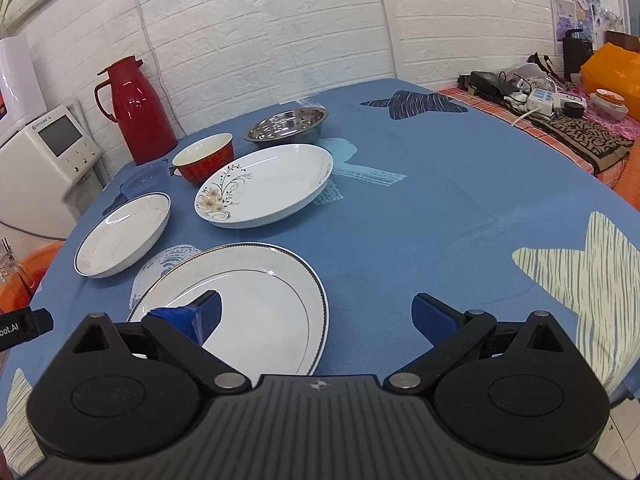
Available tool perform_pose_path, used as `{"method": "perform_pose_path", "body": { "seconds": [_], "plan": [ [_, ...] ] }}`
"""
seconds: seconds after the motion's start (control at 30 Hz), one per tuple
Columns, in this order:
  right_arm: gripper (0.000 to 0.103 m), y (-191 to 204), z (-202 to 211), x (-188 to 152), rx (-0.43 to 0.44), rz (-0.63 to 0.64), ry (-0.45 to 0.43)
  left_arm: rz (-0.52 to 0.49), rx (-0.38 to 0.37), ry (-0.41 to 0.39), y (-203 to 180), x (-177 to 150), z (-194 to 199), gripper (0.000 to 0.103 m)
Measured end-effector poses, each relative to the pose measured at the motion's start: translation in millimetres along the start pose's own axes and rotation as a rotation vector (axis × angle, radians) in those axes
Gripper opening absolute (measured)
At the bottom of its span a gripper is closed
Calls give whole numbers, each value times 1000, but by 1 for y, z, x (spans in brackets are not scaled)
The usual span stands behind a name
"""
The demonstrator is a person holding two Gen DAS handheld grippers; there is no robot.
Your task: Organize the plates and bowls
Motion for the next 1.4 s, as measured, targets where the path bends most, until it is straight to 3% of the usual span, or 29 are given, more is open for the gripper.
{"method": "perform_pose_path", "body": {
  "seconds": [0.57, 1.4],
  "plan": [
    [89, -8, 26, -10, 14, -26, -37, -17, -48, -51, -14, -6, 44, 96],
    [89, -23, 21, -18, 22, -67, -11, -42, -45, -32, -26, -14, 42, 96]
  ]
}}
Point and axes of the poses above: each gripper's, at about its wrist camera, not at the fingertips, and z roughly against the way its jaws point, y to its left, x to its top, the point moved 8 cm from there along -z, roughly the way its jaws point, and after that the axes turned 11 degrees about x, right-handed, at the moved point
